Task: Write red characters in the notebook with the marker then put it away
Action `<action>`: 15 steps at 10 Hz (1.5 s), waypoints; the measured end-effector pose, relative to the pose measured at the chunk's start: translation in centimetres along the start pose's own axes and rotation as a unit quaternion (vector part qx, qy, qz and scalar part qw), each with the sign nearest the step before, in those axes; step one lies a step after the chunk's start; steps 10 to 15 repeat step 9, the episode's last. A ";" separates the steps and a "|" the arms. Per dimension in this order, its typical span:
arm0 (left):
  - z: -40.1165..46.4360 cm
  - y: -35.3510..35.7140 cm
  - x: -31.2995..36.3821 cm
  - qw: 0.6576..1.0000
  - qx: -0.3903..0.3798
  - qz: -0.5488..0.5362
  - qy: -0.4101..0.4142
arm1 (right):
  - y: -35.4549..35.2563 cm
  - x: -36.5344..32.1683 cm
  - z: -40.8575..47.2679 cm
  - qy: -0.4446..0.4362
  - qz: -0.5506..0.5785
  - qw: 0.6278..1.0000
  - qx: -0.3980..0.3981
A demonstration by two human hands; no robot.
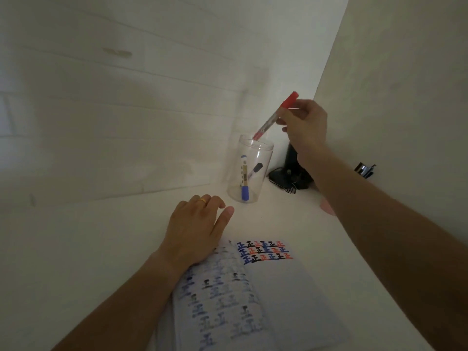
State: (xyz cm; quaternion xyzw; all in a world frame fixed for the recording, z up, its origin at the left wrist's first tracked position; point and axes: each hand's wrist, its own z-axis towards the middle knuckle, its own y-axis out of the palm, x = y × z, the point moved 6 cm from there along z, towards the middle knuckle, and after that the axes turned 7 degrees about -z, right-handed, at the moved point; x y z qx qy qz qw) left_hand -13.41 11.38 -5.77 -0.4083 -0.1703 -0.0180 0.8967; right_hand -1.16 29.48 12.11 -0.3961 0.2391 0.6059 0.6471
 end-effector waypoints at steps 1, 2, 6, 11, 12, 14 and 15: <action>0.0 0.2 -0.1 1.000 0.001 -0.001 -0.002 | 1.3 0.6 1.0 -0.016 -0.055 0.998 0.031; 0.1 0.3 0.0 1.000 0.000 0.001 0.002 | 3.2 2.5 1.0 -0.003 -0.149 0.989 -0.007; 0.2 0.6 0.1 1.000 -0.001 -0.001 0.005 | 5.8 6.6 -0.3 0.094 -0.192 0.976 -0.043; 0.1 -0.3 0.5 1.000 0.019 0.004 0.017 | 1.8 5.1 -2.3 -0.020 -0.238 0.969 -0.057; 0.1 -0.3 0.5 1.000 0.019 0.004 0.017 | 1.8 5.1 -2.3 -0.020 -0.238 0.969 -0.057; 0.1 -0.3 0.5 1.000 0.019 0.004 0.017 | 1.8 5.1 -2.3 -0.020 -0.238 0.969 -0.057; 0.1 -0.3 0.5 1.000 0.019 0.004 0.017 | 1.8 5.1 -2.3 -0.020 -0.238 0.969 -0.057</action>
